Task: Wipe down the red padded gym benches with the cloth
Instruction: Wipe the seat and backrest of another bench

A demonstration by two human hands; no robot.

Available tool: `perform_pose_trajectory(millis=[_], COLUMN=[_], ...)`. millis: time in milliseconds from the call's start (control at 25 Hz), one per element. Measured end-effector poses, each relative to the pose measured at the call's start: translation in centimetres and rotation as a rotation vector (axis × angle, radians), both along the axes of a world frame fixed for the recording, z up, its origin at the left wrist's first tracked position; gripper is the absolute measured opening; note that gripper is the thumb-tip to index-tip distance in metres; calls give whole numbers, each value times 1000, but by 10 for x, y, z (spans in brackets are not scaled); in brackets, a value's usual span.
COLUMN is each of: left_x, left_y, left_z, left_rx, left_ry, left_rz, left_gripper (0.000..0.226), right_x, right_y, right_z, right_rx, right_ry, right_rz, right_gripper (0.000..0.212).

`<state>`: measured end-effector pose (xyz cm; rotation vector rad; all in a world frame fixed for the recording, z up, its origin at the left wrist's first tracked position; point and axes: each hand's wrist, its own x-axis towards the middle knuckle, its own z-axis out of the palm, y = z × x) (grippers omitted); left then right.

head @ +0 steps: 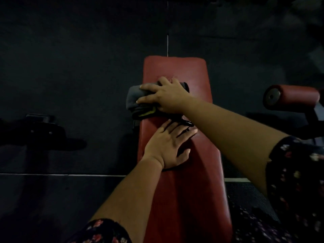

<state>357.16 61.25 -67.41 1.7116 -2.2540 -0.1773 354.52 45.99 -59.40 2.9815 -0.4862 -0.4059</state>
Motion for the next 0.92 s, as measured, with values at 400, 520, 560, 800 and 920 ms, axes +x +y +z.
perform_pose_trajectory(millis=[400, 520, 560, 800, 920], left_x=[-1, -5, -6, 29, 28], left_y=[0, 3, 4, -42, -56], left_z=[3, 3, 4, 30, 16], left_rx=[57, 3, -24, 139, 233], left_ry=[-25, -16, 4, -97, -155], left_rz=[26, 80, 108, 448, 449], left_gripper=[64, 72, 75, 84, 80], right_x=[-69, -109, -120, -141, -138], right_y=[-29, -25, -19, -9, -14], right_z=[-13, -15, -16, -13, -23], right_rx=[36, 71, 83, -6, -63], right_ry=[-100, -126, -133, -98, -154], right_rz=[-468, -652, -712, -751, -795], right_gripper=[67, 67, 67, 63, 61])
